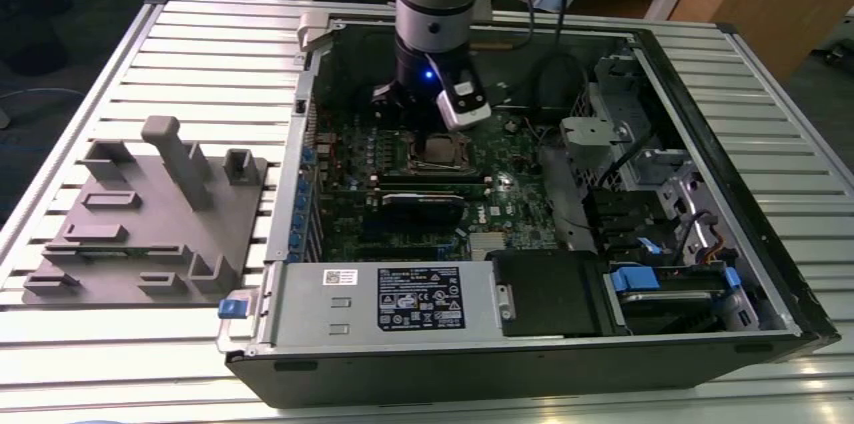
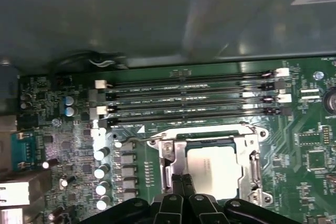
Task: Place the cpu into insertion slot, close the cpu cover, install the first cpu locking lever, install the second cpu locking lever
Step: 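Close the cpu cover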
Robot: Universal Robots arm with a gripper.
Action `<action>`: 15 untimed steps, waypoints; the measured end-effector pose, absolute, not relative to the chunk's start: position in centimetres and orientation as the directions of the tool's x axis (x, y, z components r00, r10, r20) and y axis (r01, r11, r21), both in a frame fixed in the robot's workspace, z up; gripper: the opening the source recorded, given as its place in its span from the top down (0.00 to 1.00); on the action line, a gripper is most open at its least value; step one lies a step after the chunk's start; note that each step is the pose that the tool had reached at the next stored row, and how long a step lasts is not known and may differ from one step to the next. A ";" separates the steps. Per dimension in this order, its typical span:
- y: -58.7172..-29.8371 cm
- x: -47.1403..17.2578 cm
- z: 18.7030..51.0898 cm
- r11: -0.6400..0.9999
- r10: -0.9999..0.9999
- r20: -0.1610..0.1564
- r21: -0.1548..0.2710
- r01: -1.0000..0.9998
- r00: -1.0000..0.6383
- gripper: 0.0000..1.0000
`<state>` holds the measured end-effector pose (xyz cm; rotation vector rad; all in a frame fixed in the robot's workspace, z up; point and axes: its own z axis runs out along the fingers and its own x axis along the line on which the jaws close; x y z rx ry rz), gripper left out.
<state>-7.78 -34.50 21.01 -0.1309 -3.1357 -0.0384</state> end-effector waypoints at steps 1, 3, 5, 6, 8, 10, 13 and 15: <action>-34.5 -7.9 21.0 0.996 0.083 0.004 0.024 0.083 -0.997 0.89; -34.5 -8.2 20.9 0.996 0.083 0.004 0.024 0.083 -0.997 0.89; -34.5 -8.3 20.8 0.996 0.083 0.004 0.024 0.084 -0.997 0.89; -34.5 -8.3 20.7 0.996 0.085 0.004 0.024 0.085 -0.996 0.89; -34.5 -8.3 20.7 0.995 0.099 0.004 0.024 0.099 -0.995 0.89; -34.4 -8.3 20.6 0.994 0.110 0.004 0.024 0.111 -0.994 0.89; -34.2 -8.3 20.6 0.993 0.116 0.004 0.024 0.116 -0.993 0.89; -34.2 -8.3 20.6 0.993 0.116 0.004 0.024 0.116 -0.993 0.89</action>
